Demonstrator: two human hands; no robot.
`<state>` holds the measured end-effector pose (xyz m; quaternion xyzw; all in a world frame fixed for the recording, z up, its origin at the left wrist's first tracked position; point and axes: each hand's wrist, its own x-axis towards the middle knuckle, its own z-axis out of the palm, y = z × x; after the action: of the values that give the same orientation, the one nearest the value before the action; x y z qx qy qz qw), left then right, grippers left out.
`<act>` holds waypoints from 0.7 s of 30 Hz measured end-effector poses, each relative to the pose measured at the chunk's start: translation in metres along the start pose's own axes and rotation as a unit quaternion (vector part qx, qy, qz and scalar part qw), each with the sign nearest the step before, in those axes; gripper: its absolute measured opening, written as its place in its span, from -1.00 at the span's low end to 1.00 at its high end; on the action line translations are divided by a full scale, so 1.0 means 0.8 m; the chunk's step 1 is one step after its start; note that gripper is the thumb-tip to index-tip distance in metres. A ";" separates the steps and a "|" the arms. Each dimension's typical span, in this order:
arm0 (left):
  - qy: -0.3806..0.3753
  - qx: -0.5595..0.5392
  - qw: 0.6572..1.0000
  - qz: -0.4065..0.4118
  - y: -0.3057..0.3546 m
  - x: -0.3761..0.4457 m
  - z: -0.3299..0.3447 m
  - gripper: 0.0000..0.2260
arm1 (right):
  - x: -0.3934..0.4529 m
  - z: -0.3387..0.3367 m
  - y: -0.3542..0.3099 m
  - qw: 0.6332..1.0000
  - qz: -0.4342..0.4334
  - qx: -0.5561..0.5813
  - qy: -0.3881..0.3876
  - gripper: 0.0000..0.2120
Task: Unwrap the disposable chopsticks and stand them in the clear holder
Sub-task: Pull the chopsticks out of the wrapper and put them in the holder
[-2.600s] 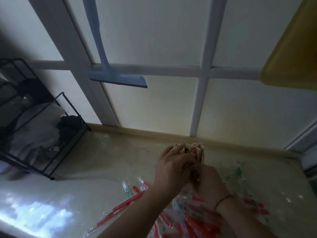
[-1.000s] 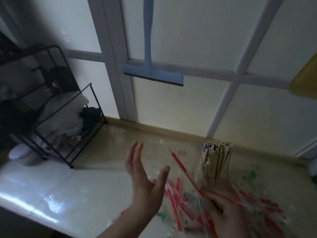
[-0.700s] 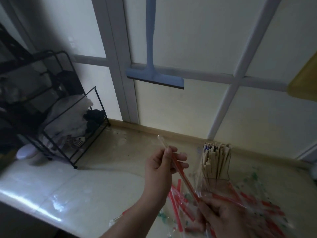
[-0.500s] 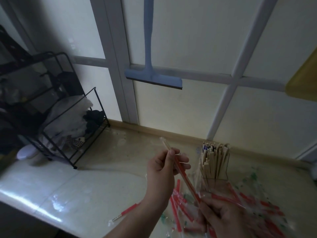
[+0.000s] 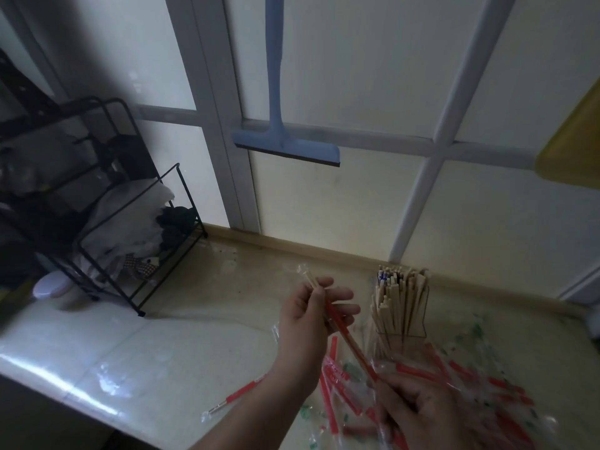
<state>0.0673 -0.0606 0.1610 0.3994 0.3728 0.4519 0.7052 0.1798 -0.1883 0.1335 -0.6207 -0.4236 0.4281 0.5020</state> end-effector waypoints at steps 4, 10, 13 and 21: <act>0.035 -0.109 0.990 -0.077 0.010 0.025 -0.008 -0.79 | 0.003 -0.001 -0.013 0.997 0.059 -0.008 -0.053 -0.78; -0.015 -0.067 0.990 -0.121 -0.005 0.026 0.002 -0.79 | 0.019 0.004 -0.021 0.982 0.165 0.064 -0.074 -0.76; -0.019 -0.067 0.989 -0.128 -0.014 0.026 0.005 -0.80 | 0.028 0.008 -0.022 0.979 0.181 0.066 -0.061 -0.78; 0.033 -0.089 0.988 -0.124 -0.025 0.036 -0.003 -0.82 | 0.034 0.025 -0.014 0.974 0.213 0.079 -0.004 -0.62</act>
<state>0.0807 -0.0389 0.1371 0.2708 0.4003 0.4056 0.7758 0.1668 -0.1558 0.1394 -0.6533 -0.2490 0.5599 0.4447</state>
